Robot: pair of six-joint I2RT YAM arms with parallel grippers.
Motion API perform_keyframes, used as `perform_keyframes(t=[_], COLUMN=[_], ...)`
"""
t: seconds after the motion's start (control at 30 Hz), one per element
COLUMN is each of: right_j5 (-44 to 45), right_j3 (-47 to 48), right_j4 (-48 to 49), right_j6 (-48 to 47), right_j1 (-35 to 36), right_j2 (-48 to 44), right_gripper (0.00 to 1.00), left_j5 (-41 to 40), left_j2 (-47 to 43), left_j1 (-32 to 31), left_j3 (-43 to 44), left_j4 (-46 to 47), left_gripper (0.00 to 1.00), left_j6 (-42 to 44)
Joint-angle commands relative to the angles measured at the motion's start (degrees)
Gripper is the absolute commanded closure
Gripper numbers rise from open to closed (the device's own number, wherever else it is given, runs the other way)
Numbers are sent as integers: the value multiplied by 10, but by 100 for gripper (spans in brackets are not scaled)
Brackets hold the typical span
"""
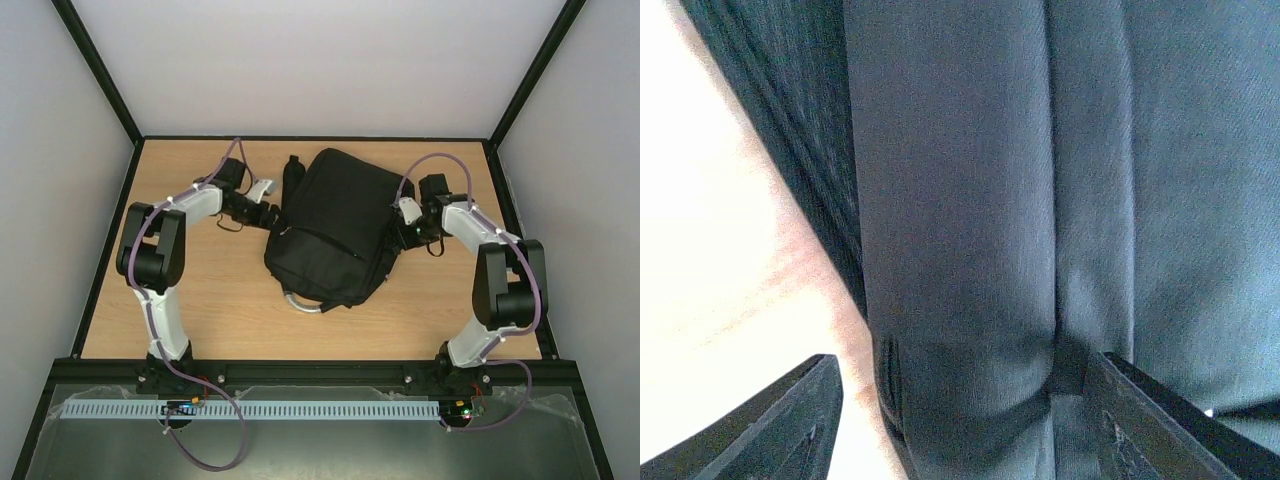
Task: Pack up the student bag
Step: Adjust the student bag at the center of the board.
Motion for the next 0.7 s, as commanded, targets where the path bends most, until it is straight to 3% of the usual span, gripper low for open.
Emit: perform_keyframes(t=[0.0,0.2,0.37,0.67], right_j5=[-36,-4,54,68], right_j3=[42,178,214,283], right_j4=[-13,-3,23,34], right_j6=[11,24,30,28], right_j1=[0,5,25,65], right_j2=[63,175,215,277], right_gripper=[6,12,11,11], left_j5=[57,51,56,79], left_j2=[-33,-69,-99,-118], left_j1=[1,0,-12,-21], left_j3=[-53,-93,-113,-126], left_j4=[-50,-53,-63,-84], left_gripper=[33,44,52,63], left_j6=[41,64,98,147])
